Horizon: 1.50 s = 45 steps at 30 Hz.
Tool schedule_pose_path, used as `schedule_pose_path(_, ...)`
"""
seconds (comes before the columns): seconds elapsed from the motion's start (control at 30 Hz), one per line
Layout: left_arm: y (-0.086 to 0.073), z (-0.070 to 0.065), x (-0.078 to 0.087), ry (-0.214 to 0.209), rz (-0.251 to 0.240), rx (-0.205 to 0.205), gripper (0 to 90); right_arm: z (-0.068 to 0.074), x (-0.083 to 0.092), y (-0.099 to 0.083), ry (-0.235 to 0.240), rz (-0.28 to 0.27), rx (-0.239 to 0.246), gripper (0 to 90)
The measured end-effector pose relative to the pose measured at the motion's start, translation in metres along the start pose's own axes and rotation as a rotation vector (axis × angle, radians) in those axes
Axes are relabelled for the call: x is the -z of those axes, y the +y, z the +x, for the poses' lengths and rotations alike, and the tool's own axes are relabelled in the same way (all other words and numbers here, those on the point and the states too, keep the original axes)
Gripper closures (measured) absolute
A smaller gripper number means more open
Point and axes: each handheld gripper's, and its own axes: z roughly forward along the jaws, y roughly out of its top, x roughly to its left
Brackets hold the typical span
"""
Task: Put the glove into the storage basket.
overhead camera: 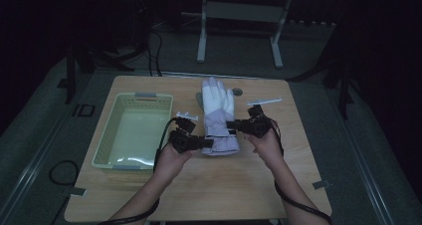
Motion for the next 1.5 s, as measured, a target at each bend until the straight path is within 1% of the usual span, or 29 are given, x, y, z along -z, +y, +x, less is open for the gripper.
schedule_pose_path(0.17,-0.002,0.005,0.013,-0.001,-0.006,0.002,74.3,0.013,-0.005,0.008,-0.003,0.004,0.023,77.3)
schedule_pose_path(0.27,-0.003,0.007,0.022,0.007,-0.010,0.000,74.3,0.021,-0.008,0.014,-0.002,0.006,0.034,77.4)
schedule_pose_path(0.4,-0.006,0.009,0.035,0.017,-0.009,0.001,74.3,0.033,-0.012,0.020,-0.001,0.010,0.061,77.4)
schedule_pose_path(0.6,-0.008,0.013,0.057,0.045,-0.005,-0.007,74.3,0.051,-0.021,0.029,0.015,0.004,0.074,77.4)
schedule_pose_path(0.67,-0.009,0.016,0.063,0.051,-0.008,-0.002,74.2,0.058,-0.024,0.031,0.016,-0.001,0.081,77.4)
schedule_pose_path(0.8,-0.011,0.021,0.076,0.059,-0.010,-0.004,74.2,0.069,-0.031,0.037,0.018,-0.008,0.089,77.4)
schedule_pose_path(0.83,-0.011,0.022,0.079,0.065,-0.006,-0.010,74.2,0.071,-0.032,0.039,0.021,-0.008,0.089,77.4)
schedule_pose_path(1.0,-0.012,0.032,0.093,0.074,0.003,-0.009,74.2,0.083,-0.043,0.045,0.027,-0.008,0.086,77.4)
schedule_pose_path(1.07,-0.012,0.035,0.099,0.084,0.010,-0.019,74.2,0.088,-0.048,0.048,0.028,-0.007,0.092,77.4)
schedule_pose_path(1.33,-0.019,0.053,0.122,0.103,0.016,-0.010,74.1,0.110,-0.069,0.057,0.028,-0.013,0.102,77.4)
schedule_pose_path(1.47,-0.024,0.064,0.137,0.118,0.019,0.000,74.0,0.121,-0.083,0.064,0.049,-0.006,0.106,77.4)
schedule_pose_path(1.5,-0.026,0.067,0.141,0.126,0.018,0.008,74.0,0.126,-0.087,0.066,0.046,-0.005,0.112,77.5)
